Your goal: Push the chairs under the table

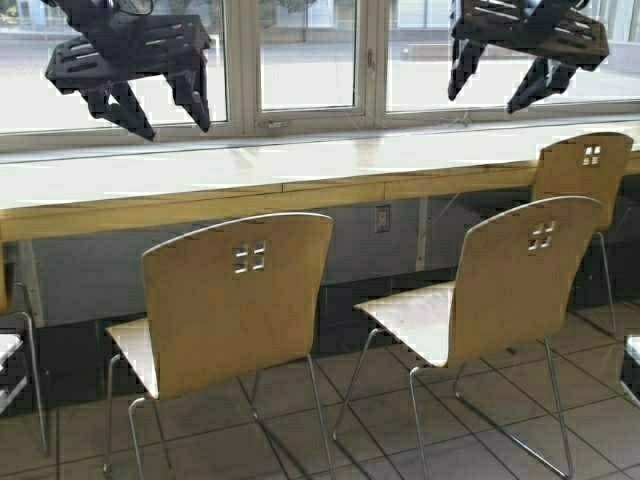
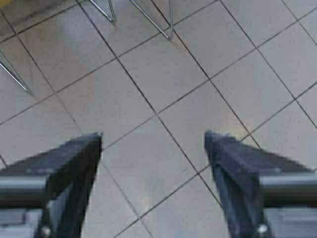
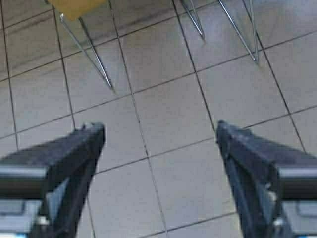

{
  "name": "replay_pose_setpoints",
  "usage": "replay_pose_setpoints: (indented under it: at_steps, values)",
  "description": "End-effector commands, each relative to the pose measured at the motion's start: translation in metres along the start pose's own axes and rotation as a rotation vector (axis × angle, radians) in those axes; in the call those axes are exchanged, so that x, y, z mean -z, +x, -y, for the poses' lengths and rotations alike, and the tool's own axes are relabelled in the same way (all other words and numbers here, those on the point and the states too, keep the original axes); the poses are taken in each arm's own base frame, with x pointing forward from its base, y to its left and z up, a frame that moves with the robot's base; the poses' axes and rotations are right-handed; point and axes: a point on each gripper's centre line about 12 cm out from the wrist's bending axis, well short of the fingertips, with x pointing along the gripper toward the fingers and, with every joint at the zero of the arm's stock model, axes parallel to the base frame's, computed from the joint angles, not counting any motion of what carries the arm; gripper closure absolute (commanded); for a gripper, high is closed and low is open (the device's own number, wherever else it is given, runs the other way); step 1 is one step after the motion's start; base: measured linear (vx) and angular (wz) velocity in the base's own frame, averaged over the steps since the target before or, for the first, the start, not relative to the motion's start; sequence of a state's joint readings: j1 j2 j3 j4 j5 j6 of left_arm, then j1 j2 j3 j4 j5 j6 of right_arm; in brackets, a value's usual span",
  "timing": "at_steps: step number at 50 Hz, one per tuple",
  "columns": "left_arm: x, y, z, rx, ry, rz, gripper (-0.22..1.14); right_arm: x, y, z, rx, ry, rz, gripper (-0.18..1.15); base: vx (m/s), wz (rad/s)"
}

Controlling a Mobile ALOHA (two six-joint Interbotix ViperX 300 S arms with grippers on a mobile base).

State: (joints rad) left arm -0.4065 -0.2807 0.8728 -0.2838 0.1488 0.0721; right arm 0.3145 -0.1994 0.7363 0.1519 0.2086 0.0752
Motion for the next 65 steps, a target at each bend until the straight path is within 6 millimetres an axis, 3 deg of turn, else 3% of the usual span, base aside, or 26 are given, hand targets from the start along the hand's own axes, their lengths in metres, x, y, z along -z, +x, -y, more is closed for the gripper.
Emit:
replay_pose_setpoints:
  at_steps: [1,20,29,46,58,65]
  values:
    - [-0.004,0.002,0.001,0.004,-0.031,0.011,-0.03,-0.005,0.004,-0.002,-0.004,0.012,0.006,-0.02,0.35,0.05]
    - [0.000,0.013,-0.001,0.004,-0.375,0.018,-0.03,-0.006,0.024,-0.003,-0.026,0.226,0.031,-0.02,0.31,0.04]
    - [0.003,0.029,-0.006,-0.020,-0.537,0.048,-0.03,-0.021,0.034,-0.008,-0.040,0.266,0.044,-0.02,0.30,0.00]
    - [0.040,0.067,-0.013,-0.122,-1.034,-0.016,-0.03,-0.029,0.054,-0.014,-0.071,0.484,0.015,-0.02,0.29,0.00]
    - [0.066,0.096,0.006,-0.188,-1.268,-0.027,-0.03,-0.010,0.095,-0.018,-0.065,0.652,-0.097,-0.02,0.23,0.05]
    - [0.077,0.113,0.007,-0.239,-1.383,-0.034,-0.03,-0.004,0.118,-0.021,-0.063,0.738,-0.137,-0.02,0.22,0.12]
